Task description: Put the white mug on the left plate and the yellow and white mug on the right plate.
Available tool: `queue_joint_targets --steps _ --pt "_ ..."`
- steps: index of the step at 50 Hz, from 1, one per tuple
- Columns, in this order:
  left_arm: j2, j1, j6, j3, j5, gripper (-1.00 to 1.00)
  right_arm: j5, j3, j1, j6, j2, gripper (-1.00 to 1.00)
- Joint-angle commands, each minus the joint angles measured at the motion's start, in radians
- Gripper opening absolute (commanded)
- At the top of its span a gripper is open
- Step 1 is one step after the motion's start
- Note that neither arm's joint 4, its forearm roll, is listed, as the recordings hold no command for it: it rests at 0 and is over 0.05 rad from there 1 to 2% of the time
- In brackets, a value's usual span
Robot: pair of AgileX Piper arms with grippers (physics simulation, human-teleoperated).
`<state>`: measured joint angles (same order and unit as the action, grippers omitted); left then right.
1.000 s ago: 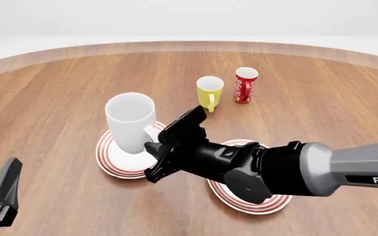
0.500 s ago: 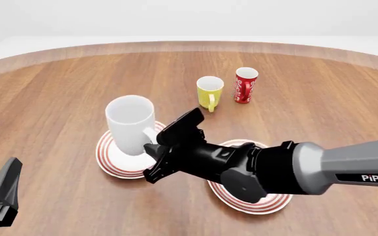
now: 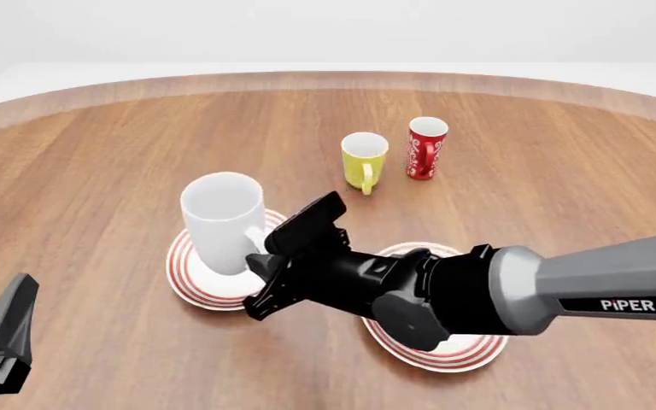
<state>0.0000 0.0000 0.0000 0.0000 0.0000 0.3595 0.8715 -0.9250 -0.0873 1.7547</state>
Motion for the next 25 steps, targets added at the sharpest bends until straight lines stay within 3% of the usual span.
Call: queue_joint_targets --steps 1,25 --pt "0.000 0.000 0.000 0.000 0.000 1.00 -0.006 0.013 0.003 -0.009 0.006 -1.00" --pt "0.000 0.000 0.000 0.000 0.000 1.00 -0.003 0.025 0.017 -0.014 0.035 -1.00"
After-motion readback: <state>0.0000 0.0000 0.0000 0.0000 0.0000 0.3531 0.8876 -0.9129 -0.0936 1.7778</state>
